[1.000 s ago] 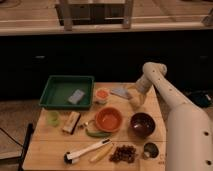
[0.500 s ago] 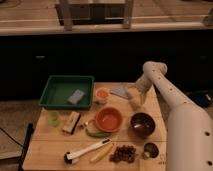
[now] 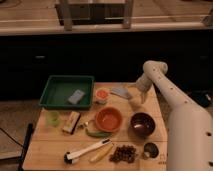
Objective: Wipe red bowl with towel
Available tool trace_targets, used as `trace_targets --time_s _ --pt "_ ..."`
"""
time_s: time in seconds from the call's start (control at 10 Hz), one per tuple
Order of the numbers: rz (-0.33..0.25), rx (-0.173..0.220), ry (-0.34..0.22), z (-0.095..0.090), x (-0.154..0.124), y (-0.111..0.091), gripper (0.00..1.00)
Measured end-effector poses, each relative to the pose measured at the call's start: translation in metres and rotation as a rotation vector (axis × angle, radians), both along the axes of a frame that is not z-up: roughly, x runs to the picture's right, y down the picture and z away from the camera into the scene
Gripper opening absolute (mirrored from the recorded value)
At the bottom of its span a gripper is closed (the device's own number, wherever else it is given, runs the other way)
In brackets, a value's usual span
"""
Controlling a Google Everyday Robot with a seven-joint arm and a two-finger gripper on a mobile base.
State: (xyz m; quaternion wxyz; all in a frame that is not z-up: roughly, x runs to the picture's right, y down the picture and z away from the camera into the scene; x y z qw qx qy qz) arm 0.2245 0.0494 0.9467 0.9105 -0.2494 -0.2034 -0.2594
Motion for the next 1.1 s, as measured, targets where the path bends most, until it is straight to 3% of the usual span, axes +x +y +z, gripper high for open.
trace_targets --time_s 0.7,1.1 --pt "-0.030 0.035 -0.002 0.005 -0.013 -0.013 0.80" --pt "-0.056 0.032 -0.006 0.015 -0.032 -0.016 0.80"
